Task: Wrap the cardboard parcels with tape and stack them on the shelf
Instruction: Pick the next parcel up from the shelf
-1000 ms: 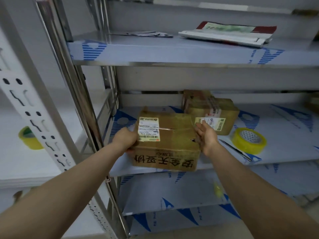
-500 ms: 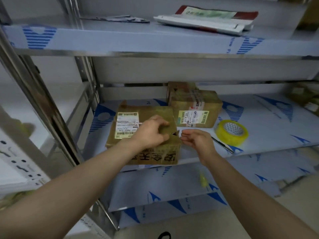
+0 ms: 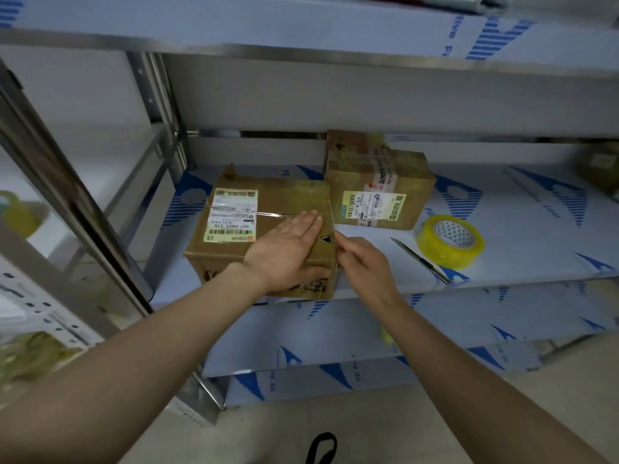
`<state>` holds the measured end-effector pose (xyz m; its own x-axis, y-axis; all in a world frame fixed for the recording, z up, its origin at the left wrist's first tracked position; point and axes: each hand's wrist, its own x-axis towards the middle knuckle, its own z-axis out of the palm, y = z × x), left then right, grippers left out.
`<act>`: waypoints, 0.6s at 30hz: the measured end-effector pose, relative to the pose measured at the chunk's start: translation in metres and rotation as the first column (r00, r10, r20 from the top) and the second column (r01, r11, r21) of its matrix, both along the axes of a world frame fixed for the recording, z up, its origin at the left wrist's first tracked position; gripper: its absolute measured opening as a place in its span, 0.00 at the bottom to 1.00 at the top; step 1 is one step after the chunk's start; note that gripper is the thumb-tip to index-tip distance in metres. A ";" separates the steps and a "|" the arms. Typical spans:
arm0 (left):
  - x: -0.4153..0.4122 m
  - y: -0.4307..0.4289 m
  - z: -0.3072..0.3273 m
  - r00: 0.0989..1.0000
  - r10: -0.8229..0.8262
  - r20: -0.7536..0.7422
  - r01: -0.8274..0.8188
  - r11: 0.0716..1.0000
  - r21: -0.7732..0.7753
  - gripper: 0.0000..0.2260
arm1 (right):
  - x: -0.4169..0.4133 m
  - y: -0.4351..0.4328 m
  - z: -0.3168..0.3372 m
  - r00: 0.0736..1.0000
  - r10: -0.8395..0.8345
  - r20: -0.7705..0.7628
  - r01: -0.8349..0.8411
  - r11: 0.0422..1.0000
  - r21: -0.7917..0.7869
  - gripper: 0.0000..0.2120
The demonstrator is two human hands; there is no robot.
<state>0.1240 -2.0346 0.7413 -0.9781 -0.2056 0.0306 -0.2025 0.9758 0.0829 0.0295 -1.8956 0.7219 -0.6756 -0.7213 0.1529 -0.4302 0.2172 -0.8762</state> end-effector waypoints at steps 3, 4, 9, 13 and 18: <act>-0.001 -0.002 -0.002 1.000 -0.008 -0.016 0.008 1.000 0.013 0.42 | 0.001 -0.001 0.008 0.962 0.099 -0.254 -0.056 0.984 0.171 0.23; -0.002 -0.002 -0.003 1.000 -0.009 -0.024 0.009 1.000 0.020 0.42 | 0.002 -0.002 0.012 0.933 0.148 -0.329 -0.068 0.968 0.243 0.24; -0.003 -0.005 -0.008 0.998 -0.010 -0.064 0.015 0.998 0.067 0.43 | 0.007 -0.010 0.029 0.749 0.360 -0.557 0.036 0.816 0.576 0.31; -0.002 -0.006 -0.008 0.994 -0.039 -0.104 0.048 0.996 0.078 0.41 | 0.013 -0.015 0.034 0.688 0.379 -0.619 0.109 0.789 0.604 0.27; -0.001 -0.006 -0.012 0.997 -0.051 -0.058 0.047 0.996 -0.071 0.39 | -0.009 -0.012 0.031 0.984 -0.012 -0.178 0.051 0.975 0.218 0.15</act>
